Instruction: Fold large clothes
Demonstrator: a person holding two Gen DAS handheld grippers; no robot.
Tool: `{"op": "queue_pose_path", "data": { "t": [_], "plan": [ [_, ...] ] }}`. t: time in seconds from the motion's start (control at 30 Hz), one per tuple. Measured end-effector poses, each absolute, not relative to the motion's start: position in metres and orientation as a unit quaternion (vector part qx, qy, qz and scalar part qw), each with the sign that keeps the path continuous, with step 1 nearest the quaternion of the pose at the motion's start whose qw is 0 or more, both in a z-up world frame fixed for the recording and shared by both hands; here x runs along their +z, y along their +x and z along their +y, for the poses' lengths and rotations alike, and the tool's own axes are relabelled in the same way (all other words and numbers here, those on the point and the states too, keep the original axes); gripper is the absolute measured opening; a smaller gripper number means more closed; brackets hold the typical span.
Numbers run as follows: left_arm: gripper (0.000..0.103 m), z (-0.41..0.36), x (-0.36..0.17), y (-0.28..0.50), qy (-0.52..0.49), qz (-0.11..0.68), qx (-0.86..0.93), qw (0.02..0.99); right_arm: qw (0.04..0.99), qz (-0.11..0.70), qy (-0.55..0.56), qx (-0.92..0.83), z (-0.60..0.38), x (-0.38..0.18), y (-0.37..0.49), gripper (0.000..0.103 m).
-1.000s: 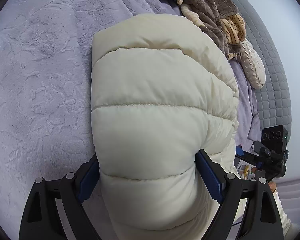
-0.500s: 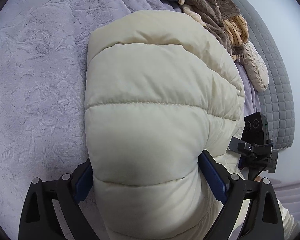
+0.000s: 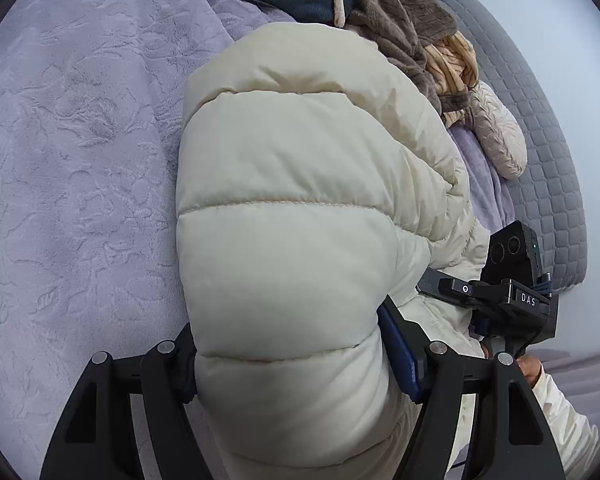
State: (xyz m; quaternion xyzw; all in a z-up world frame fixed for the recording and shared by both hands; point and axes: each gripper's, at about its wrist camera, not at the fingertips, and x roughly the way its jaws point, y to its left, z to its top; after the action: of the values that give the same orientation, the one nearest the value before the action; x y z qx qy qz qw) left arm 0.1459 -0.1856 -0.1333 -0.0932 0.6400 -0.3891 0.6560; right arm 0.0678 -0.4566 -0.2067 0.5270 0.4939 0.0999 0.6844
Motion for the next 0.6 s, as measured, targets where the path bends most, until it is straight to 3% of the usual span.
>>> {"op": "queue_pose_path", "data": {
  "t": [0.3, 0.6],
  "plan": [
    [0.074, -0.11, -0.092, 0.166, -0.122, 0.617, -0.375, 0.681, 0.698, 0.488, 0.509, 0.128, -0.398, -0.161, 0.087, 0.054],
    [0.074, -0.005, -0.085, 0.21, -0.141, 0.605, -0.315, 0.717, 0.692, 0.502, 0.487, 0.18, -0.303, -0.162, 0.155, 0.054]
  ]
}}
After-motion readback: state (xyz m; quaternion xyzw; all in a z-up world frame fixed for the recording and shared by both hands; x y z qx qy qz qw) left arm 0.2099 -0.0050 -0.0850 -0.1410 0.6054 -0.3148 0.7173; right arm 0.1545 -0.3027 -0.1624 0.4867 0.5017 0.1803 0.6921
